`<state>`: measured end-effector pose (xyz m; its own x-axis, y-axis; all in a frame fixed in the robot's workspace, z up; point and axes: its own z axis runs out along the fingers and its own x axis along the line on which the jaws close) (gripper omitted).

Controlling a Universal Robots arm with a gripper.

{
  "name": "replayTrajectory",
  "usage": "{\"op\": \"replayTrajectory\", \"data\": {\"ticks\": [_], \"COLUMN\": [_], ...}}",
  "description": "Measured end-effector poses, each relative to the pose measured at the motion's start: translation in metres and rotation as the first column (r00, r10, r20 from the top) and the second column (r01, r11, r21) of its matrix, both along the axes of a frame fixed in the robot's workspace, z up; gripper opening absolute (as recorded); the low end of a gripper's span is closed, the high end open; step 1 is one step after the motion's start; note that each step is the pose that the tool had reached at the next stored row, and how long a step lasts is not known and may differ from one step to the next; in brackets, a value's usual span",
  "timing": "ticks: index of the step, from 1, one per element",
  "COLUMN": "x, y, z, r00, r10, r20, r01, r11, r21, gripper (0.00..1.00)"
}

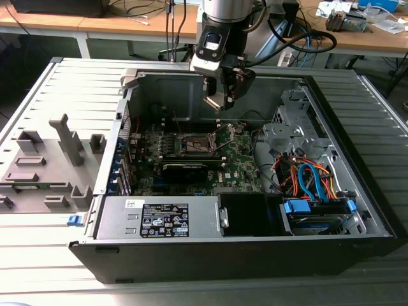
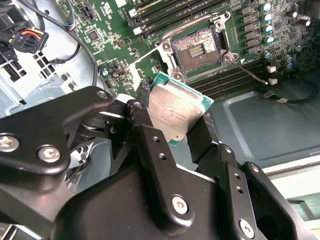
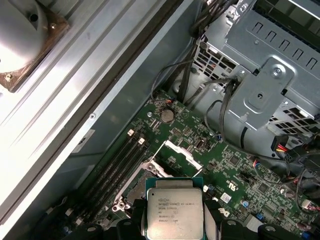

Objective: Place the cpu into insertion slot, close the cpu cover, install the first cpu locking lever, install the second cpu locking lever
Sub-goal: 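Place the cpu into insertion slot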

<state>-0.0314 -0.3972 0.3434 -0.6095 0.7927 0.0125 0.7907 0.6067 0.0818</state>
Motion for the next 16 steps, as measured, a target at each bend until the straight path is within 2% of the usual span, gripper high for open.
{"op": "replayTrajectory", "data": {"ticks": [16], "x": [0.0000], "y": [0.0000], "z": [-0.0002], "r00": [0.9995], "r10": [-0.030], "r20": [0.0000], "r01": [0.030], "r11": [0.9995], "r21": [-0.0010], "gripper": [0.55]}}
